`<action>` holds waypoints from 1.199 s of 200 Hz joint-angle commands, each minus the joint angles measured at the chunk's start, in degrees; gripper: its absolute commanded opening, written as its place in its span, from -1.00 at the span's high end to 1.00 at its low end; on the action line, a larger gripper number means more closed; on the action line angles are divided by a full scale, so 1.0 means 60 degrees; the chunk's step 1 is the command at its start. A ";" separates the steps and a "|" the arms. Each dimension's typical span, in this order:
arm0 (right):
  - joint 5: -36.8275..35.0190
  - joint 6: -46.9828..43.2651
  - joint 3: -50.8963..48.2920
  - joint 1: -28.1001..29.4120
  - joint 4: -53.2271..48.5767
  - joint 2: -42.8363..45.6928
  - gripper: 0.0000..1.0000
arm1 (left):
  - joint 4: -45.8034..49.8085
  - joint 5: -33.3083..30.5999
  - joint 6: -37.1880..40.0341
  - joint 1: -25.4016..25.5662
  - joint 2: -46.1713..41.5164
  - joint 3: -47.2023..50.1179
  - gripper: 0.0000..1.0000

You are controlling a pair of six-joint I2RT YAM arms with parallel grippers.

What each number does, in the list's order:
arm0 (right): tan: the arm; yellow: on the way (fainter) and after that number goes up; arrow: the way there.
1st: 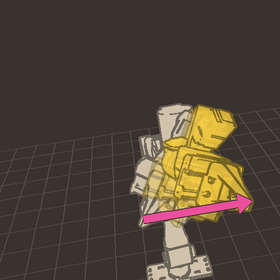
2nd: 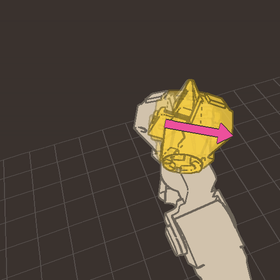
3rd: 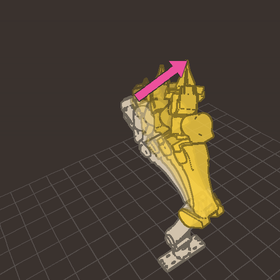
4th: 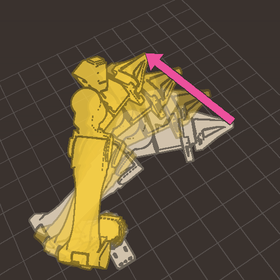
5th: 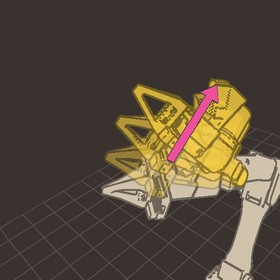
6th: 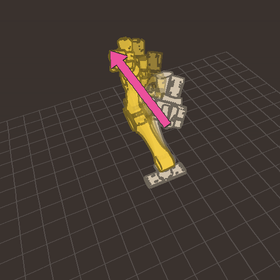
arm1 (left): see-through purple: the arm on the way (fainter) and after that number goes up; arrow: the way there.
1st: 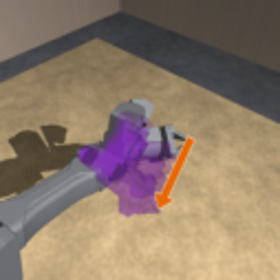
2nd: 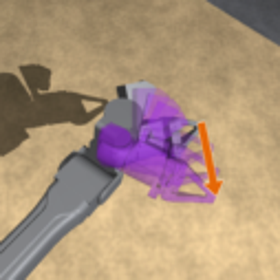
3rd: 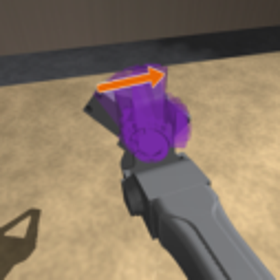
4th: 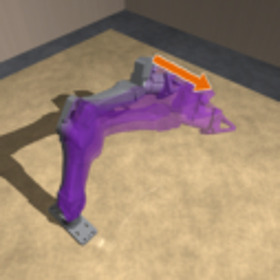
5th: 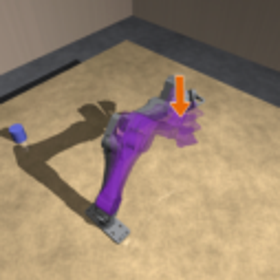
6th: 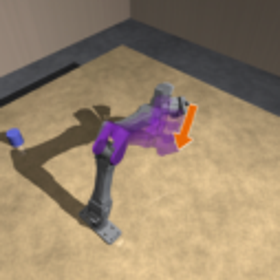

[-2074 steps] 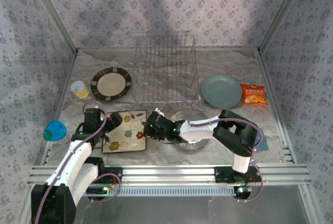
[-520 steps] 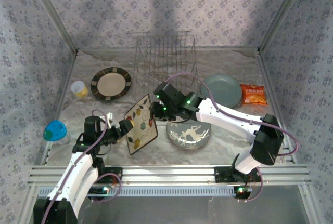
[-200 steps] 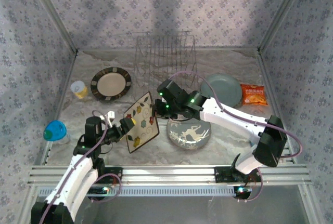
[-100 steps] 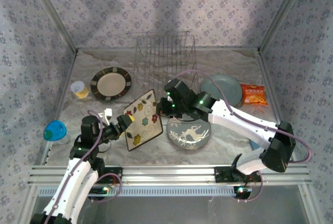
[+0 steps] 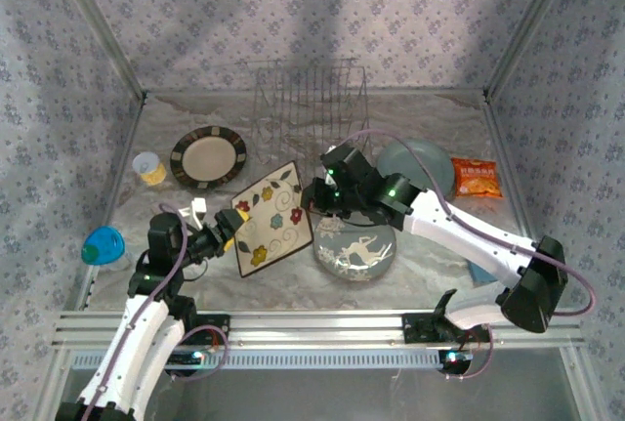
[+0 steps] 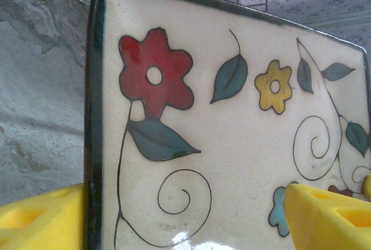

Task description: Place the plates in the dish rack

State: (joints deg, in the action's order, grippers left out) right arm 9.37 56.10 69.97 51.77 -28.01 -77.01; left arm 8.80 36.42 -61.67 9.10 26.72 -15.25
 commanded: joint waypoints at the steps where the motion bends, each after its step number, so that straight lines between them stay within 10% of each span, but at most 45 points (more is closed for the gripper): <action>1: 0.0291 0.0314 0.0028 -0.0093 0.1786 0.0276 1.00 | -0.1917 0.1296 -0.0650 0.0126 -0.0134 -0.0934 -0.59; 153: 0.1068 0.0933 -0.0779 -0.0693 0.2945 0.0629 1.00 | -0.2787 0.1201 -0.1111 0.0142 0.0672 -0.2026 0.24; 240: 0.1423 0.1153 -0.0881 -0.0835 0.3514 0.0372 1.00 | -0.3581 0.1348 -0.1411 0.0145 0.0908 -0.2128 0.22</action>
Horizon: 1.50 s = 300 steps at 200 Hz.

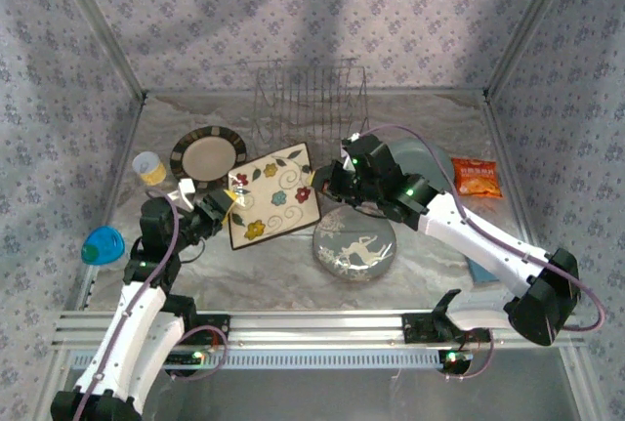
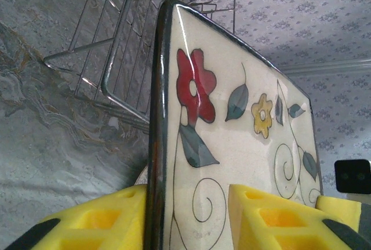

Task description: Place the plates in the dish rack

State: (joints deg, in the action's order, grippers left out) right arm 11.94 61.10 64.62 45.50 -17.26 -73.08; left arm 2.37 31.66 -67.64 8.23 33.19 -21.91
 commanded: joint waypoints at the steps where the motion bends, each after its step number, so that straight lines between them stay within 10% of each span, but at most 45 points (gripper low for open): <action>1: 0.1010 0.0319 0.0011 0.0203 0.1727 -0.0285 1.00 | -0.2529 0.2153 -0.0417 0.0295 -0.0163 -0.1019 0.22; 300: 0.1600 -0.0050 0.0114 -0.0127 0.1870 -0.0995 1.00 | -0.2415 0.2251 0.0086 0.0314 0.0283 -0.1611 1.00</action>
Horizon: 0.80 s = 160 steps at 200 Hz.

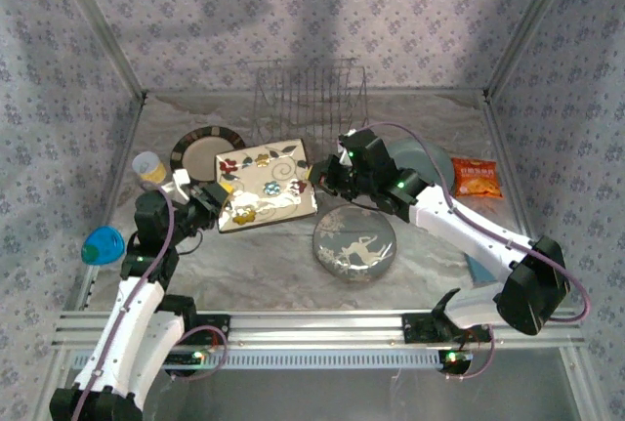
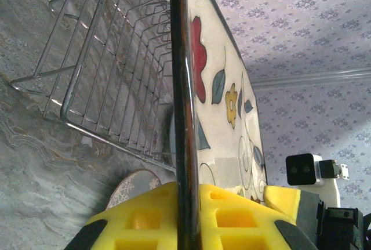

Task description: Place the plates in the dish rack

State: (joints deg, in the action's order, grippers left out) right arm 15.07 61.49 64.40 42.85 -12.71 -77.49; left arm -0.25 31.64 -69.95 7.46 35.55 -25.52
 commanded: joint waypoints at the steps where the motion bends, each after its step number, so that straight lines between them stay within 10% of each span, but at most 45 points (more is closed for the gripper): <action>1: 0.1078 -0.0114 0.0150 0.0307 0.1110 -0.0263 1.00 | -0.1971 0.2248 0.0477 0.0441 -0.0110 -0.1023 1.00; 160: 0.1815 -0.0552 0.0575 -0.0761 0.0600 -0.0451 0.70 | -0.1553 0.1700 0.1382 0.0441 0.0649 -0.1762 1.00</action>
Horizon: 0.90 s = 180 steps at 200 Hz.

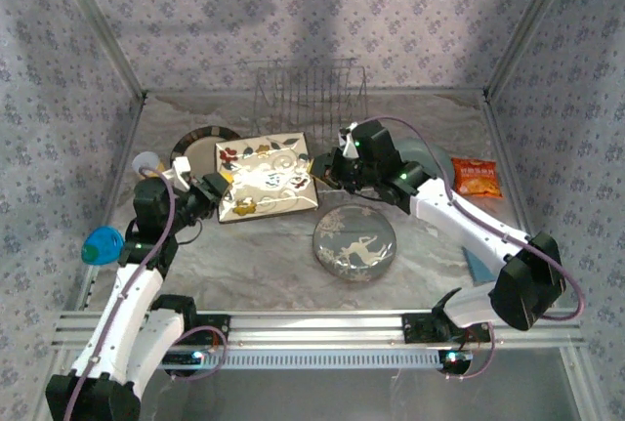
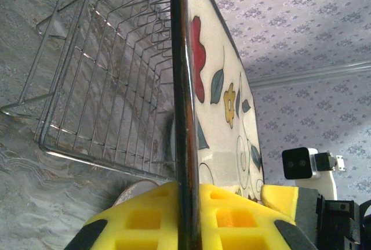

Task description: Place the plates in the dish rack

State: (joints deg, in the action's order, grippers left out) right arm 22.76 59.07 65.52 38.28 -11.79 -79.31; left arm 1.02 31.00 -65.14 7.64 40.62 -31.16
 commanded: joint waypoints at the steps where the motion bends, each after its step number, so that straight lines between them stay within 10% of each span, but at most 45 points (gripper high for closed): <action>1: 0.0540 -0.0158 0.0382 -0.0002 0.0447 -0.0154 0.69 | -0.1765 0.1805 0.0585 0.0411 -0.0194 -0.0825 1.00; 125: 0.0586 -0.0348 0.0873 -0.0344 0.0142 -0.0115 0.20 | -0.1948 0.1835 0.0809 0.0412 0.0264 -0.1374 1.00; 180: 0.0481 -0.0412 0.0743 -0.0531 -0.0069 0.0160 -0.44 | -0.2222 0.1590 0.0835 0.0419 0.0634 -0.1429 1.00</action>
State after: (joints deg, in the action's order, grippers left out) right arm 25.34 57.34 68.51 35.86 -12.10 -80.42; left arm -0.25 37.95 -59.11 9.78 44.80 -34.89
